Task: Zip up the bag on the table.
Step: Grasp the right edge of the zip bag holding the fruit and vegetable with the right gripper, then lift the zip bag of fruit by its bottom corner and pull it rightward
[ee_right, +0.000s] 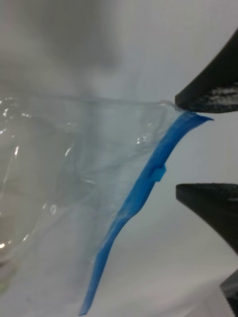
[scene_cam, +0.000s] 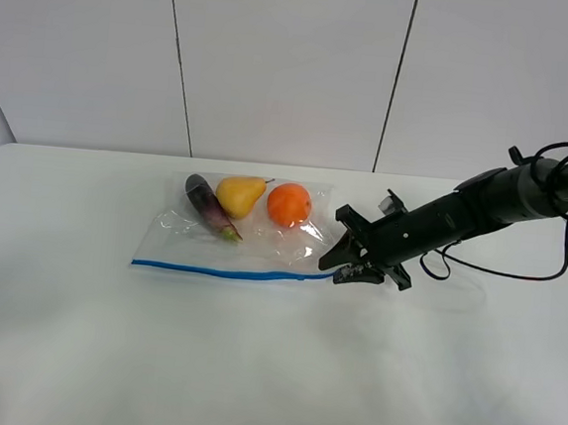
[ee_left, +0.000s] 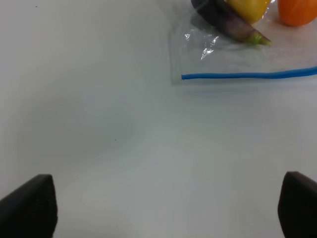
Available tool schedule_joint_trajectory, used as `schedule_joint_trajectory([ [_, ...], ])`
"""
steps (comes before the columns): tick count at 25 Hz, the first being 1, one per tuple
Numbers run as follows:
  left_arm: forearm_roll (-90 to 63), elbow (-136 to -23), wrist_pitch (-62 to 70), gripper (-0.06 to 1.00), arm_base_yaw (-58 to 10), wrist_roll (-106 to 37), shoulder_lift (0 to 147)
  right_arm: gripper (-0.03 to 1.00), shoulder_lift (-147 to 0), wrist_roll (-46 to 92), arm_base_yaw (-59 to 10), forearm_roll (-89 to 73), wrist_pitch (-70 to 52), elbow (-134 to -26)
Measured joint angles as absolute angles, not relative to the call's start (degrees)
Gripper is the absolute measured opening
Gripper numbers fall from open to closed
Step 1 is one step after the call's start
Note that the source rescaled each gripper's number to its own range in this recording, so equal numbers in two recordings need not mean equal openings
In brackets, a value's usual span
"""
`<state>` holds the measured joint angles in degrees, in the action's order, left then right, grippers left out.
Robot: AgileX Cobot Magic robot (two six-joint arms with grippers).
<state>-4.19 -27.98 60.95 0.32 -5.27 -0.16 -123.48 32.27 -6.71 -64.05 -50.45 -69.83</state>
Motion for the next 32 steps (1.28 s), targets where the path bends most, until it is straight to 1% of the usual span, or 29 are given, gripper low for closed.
schedule_joint_trajectory([
  [8, -4.2, -28.0, 61.0, 1.00, 0.3, -5.2, -0.2, 0.40, -124.6, 32.3, -6.7, -64.2, -49.7, -69.8],
  [10, -4.2, -28.0, 61.0, 1.00, 0.3, -5.2, -0.2, 0.38, -124.6, 32.3, -6.7, -64.3, -49.6, -69.8],
  [14, -4.2, -28.0, 61.0, 1.00, 0.3, -5.2, -0.2, 0.27, -124.6, 32.3, -6.7, -64.5, -49.6, -69.8],
  [19, -4.2, -28.0, 61.0, 1.00, 0.3, -5.2, -0.2, 0.09, -124.6, 32.3, -6.7, -64.5, -49.6, -69.8],
  [22, -4.2, -28.0, 61.0, 1.00, 0.3, -5.2, -0.2, 0.01, -124.6, 32.3, -6.7, -64.6, -49.6, -69.8],
  [28, -4.2, -28.0, 61.0, 1.00, 0.3, -5.2, -0.2, 0.00, -124.6, 33.3, -6.7, -64.6, -49.8, -69.9],
  [32, -4.2, -28.0, 61.0, 1.00, 0.3, -5.2, -0.2, 0.00, -124.5, 33.9, -6.7, -64.4, -51.9, -72.2],
])
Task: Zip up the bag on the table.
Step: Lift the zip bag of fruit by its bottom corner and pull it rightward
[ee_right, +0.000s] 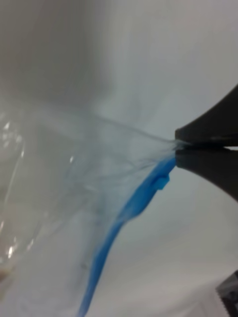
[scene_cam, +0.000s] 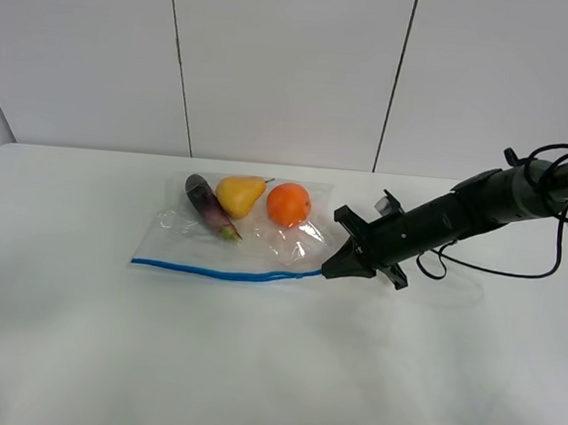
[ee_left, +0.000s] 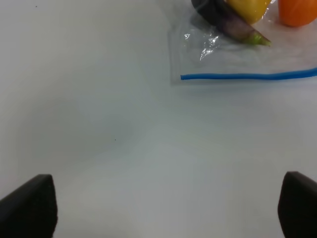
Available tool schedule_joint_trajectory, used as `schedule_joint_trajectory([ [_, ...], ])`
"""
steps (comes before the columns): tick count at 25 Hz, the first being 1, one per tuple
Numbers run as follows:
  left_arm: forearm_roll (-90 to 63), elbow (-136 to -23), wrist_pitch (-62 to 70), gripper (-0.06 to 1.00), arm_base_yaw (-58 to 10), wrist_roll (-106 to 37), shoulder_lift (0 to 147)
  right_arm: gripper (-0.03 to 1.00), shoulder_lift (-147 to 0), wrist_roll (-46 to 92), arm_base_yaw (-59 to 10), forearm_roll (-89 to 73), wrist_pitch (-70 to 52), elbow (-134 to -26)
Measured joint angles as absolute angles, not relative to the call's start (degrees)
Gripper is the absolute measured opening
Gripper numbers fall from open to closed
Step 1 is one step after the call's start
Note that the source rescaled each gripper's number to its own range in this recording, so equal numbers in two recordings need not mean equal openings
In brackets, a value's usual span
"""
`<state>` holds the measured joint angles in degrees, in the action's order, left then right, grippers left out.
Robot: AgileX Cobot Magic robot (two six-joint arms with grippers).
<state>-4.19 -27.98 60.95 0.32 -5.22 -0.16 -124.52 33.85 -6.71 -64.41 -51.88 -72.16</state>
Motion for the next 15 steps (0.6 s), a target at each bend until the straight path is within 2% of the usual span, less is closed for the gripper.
schedule_joint_trajectory([
  [8, -4.2, -28.0, 61.0, 1.00, 0.3, -5.2, -0.2, 0.00, -121.5, 33.7, -6.7, -64.8, -57.8, -81.1],
  [15, -4.2, -28.0, 61.0, 1.00, 0.3, -5.2, -0.2, 0.00, -121.4, 33.3, -6.7, -63.6, -58.8, -82.1],
])
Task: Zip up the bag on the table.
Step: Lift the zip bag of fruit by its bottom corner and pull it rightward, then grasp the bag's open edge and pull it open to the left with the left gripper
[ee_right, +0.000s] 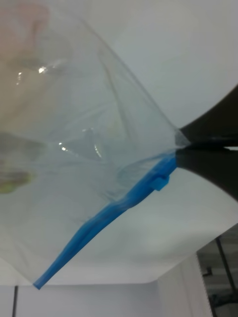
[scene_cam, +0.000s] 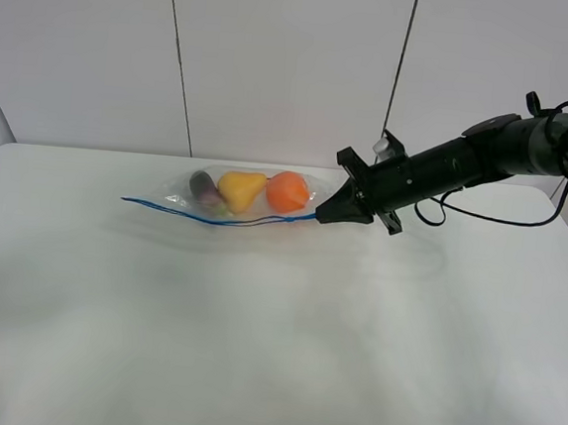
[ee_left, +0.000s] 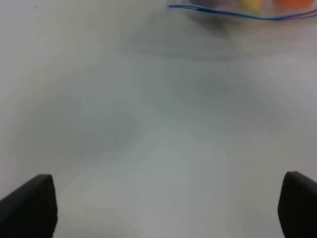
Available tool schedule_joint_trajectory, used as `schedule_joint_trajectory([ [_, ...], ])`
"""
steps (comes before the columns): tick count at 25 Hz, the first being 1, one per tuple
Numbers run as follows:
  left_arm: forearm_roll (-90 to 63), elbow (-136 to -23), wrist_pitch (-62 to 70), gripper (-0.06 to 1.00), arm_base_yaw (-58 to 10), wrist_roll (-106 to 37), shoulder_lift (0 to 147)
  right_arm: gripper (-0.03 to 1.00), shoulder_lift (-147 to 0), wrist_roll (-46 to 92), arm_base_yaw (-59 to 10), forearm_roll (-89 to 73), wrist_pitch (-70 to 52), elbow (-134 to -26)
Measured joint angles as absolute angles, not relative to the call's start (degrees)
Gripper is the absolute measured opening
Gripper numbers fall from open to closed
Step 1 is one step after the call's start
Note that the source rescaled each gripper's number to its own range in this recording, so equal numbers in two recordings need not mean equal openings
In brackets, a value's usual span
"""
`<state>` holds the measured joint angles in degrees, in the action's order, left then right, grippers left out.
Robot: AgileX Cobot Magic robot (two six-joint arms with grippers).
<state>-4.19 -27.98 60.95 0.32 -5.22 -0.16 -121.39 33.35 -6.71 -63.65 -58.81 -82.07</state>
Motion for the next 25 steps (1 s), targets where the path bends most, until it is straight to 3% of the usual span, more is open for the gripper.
schedule_joint_trajectory([
  [17, -3.9, -30.0, 59.1, 1.00, 0.3, -5.2, 0.2, 0.00, -121.4, 32.2, -6.7, -65.1, -59.3, -82.6],
  [25, -3.9, -41.1, 46.5, 1.00, 0.3, -6.2, 18.6, 0.00, -121.4, 32.2, -6.7, -66.5, -59.5, -84.0],
])
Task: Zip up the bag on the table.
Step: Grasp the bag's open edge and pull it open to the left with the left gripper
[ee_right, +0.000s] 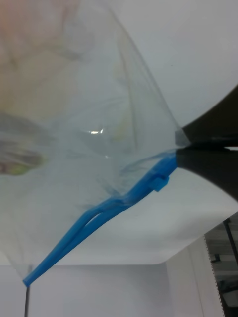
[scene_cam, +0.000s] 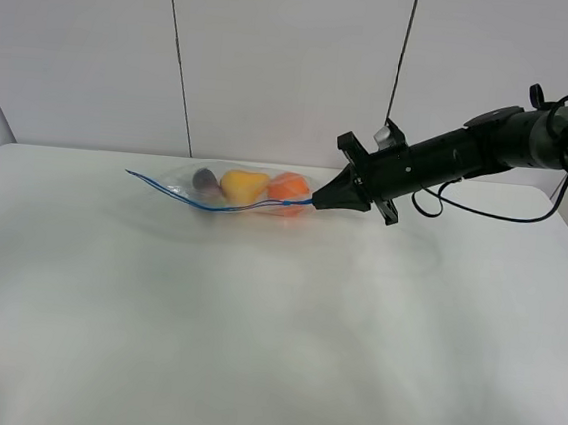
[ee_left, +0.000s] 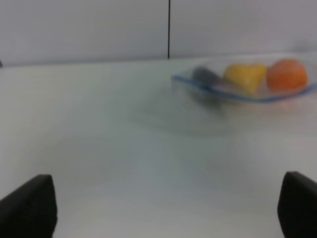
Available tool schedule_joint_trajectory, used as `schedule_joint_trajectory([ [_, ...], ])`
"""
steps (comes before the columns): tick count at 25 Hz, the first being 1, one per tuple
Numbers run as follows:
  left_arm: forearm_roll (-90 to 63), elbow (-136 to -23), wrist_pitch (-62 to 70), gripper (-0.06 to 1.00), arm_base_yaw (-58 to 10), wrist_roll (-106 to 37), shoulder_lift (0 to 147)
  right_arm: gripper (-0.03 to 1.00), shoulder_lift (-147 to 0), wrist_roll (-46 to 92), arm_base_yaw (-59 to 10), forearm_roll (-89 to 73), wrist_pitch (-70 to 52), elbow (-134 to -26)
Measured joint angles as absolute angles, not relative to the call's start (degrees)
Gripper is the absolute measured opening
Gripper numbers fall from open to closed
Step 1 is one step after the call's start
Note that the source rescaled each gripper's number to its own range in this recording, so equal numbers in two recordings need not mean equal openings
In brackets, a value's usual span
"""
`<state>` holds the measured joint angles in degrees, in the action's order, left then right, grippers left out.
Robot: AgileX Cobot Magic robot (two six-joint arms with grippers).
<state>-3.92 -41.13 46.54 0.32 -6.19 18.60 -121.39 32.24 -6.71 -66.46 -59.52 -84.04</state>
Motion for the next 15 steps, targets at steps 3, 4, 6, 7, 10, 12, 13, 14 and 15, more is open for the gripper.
schedule_joint_trajectory([
  [3, -3.9, -44.7, 41.5, 1.00, 0.3, -6.4, 28.7, 0.00, -121.4, 32.2, -6.7, -66.5, -59.5, -84.0],
  [4, -4.0, -45.7, 40.0, 1.00, 0.3, -6.8, 32.5, 0.00, -121.4, 32.2, -6.7, -66.5, -59.5, -84.0],
  [6, -4.0, -47.4, 37.4, 1.00, 0.3, -9.3, 40.1, 0.00, -121.4, 32.2, -6.7, -66.5, -59.5, -84.0],
  [7, -4.0, -48.0, 36.0, 1.00, 0.3, -11.2, 43.2, 0.00, -121.4, 32.2, -6.7, -66.5, -59.5, -84.0],
  [10, -4.0, -49.3, 31.6, 1.00, 0.3, -21.9, 52.6, 0.00, -121.4, 32.2, -6.7, -66.5, -59.5, -84.0],
  [12, -4.0, -49.5, 27.7, 1.00, 0.3, -33.5, 57.9, 0.00, -121.4, 32.2, -6.7, -66.5, -59.5, -84.0],
  [13, -4.0, -49.5, 26.0, 1.00, 0.3, -40.2, 60.2, 0.00, -121.4, 32.2, -6.7, -66.5, -59.5, -84.0],
  [14, -4.0, -49.5, 23.9, 1.00, 0.3, -46.0, 62.1, 0.00, -121.4, 32.2, -6.7, -66.5, -59.5, -84.0],
  [15, -4.0, -49.5, 21.6, 1.00, 0.3, -52.8, 64.2, 0.00, -121.4, 32.2, -6.7, -66.5, -59.5, -84.0],
])
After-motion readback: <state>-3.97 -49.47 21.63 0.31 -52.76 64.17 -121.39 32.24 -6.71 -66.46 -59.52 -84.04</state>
